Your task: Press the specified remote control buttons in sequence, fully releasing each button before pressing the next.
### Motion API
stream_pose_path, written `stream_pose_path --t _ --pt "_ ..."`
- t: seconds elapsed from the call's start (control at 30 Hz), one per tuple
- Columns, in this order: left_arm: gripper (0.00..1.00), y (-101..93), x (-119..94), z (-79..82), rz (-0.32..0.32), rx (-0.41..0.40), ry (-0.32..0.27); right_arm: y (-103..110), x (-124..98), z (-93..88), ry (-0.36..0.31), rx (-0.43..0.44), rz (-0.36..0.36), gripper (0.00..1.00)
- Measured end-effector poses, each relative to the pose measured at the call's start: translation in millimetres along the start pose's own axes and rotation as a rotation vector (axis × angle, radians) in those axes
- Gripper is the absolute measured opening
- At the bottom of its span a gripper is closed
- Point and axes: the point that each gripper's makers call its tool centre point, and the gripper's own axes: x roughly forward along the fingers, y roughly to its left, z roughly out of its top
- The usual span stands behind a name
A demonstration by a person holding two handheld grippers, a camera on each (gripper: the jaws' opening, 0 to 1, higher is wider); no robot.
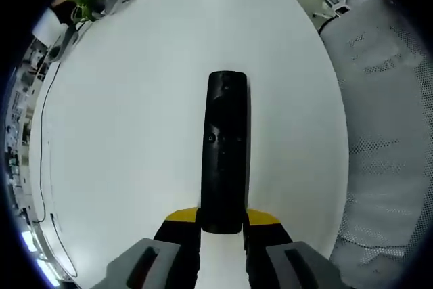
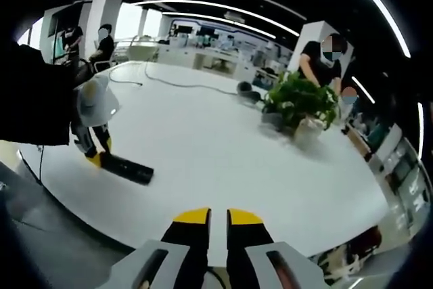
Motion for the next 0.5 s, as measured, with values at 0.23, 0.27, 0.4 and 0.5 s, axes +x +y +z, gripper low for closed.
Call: stream_pose_path --t 0.23,0.27,0.4,0.5 --pt "0.23 -23.7 -1 -2.2 0.001 -0.014 -0.041 2 -1 -0.6 0.006 -0.012 0.005 0.01" --pt "0.23 -27.4 -1 -2.1 0.001 -0.026 -0.054 3 -1 0.0 0.001 -0.013 0.007 0.0" --pt "0.23 -41.9 -2 -2.0 0.0 -0.051 -0.086 4 -1 -0.4 0.007 -0.017 0.014 0.0" --pt "0.23 -53.7 -2 -1.6 0.005 -0.051 -0.101 5 -1 -0.7 0.01 -0.021 0.017 0.0"
